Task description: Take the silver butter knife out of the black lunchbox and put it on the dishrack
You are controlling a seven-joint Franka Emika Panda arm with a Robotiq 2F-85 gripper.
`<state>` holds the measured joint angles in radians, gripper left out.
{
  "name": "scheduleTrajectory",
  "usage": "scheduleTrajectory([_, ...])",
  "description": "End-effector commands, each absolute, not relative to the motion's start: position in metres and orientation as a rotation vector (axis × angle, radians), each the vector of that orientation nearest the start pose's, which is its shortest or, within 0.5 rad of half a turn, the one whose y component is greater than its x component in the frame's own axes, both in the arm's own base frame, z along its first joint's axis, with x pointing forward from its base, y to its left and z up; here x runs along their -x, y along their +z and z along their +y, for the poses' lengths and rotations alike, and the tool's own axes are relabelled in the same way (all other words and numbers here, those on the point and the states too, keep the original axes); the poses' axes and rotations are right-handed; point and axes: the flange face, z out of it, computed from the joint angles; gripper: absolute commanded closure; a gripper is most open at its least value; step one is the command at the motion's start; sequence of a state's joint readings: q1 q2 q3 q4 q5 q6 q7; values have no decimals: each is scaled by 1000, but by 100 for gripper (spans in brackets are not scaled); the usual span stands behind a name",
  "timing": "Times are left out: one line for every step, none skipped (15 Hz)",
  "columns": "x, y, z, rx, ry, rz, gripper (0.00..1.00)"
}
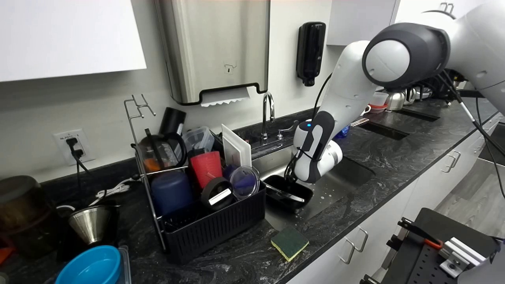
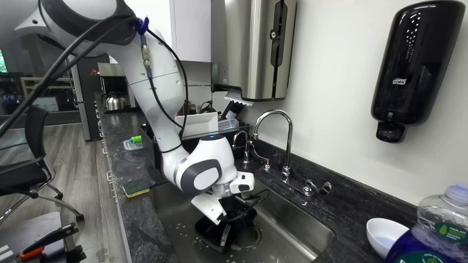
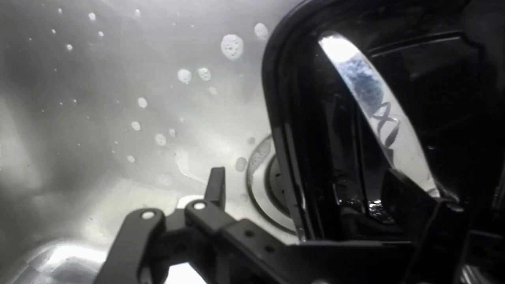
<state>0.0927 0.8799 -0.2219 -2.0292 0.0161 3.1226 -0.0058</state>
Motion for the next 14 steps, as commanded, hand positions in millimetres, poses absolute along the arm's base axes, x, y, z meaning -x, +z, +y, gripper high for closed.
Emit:
scheduleTrajectory([-558, 70, -69, 3271, -321, -44, 0])
scheduleTrajectory([-554, 77, -66, 3270, -323, -65, 0])
scheduleTrajectory([-551, 83, -64, 3268, -325, -83, 0])
scheduleTrajectory([-548, 90, -61, 3264, -324, -103, 0])
scheduleTrajectory([-545, 96, -59, 3260, -327, -123, 0])
scheduleTrajectory([-542, 101, -56, 3250, -326, -143, 0])
scheduleTrajectory([-539, 105, -52, 3240, -332, -161, 0])
scheduleTrajectory([-537, 110, -47, 3224, -331, -186, 0])
scheduleTrajectory([-535, 114, -41, 3203, -338, -218, 0])
scheduleTrajectory([-533, 117, -34, 3183, -333, -247, 0])
scheduleTrajectory([-532, 119, -27, 3162, -336, -273, 0])
scheduleTrajectory([-531, 121, -22, 3140, -335, -301, 0])
scheduleTrajectory([-531, 121, -17, 3119, -335, -333, 0])
scheduleTrajectory([-531, 121, -13, 3099, -330, -368, 0])
